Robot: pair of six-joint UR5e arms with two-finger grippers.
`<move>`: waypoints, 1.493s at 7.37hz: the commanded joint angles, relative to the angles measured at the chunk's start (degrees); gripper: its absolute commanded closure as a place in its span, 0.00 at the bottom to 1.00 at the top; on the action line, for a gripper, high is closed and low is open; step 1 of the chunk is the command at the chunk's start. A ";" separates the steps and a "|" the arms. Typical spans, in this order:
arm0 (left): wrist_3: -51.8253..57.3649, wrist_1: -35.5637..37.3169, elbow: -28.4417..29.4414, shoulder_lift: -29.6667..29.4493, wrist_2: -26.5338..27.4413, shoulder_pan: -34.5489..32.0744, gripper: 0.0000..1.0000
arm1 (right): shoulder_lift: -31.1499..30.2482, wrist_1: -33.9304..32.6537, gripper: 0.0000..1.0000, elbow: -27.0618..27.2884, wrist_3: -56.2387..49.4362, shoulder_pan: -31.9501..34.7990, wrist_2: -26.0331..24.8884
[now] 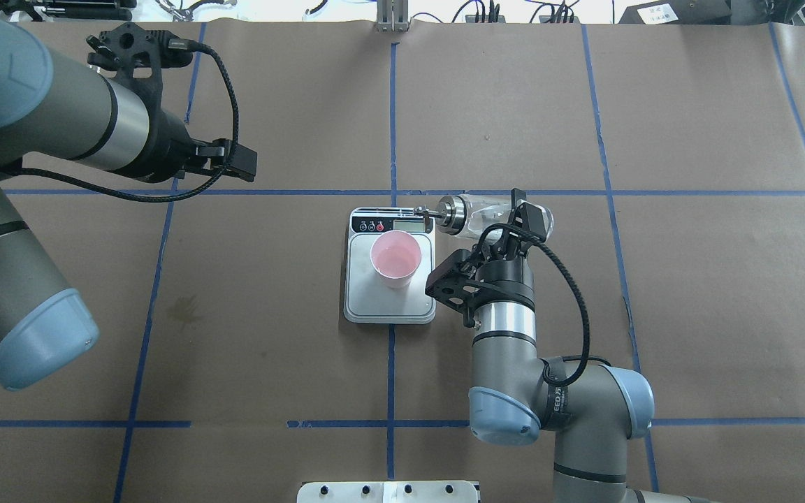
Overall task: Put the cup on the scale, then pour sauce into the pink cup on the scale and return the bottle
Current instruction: 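Carry the dispenser with the right gripper toward the cup on the scale, then tilt the dispenser with the right gripper to pour into the pink cup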
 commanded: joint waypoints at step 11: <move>-0.51 0.00 0.44 0.00 0.00 0.13 0.01 | 0.21 -6.61 1.00 -0.09 -29.40 -0.14 -7.11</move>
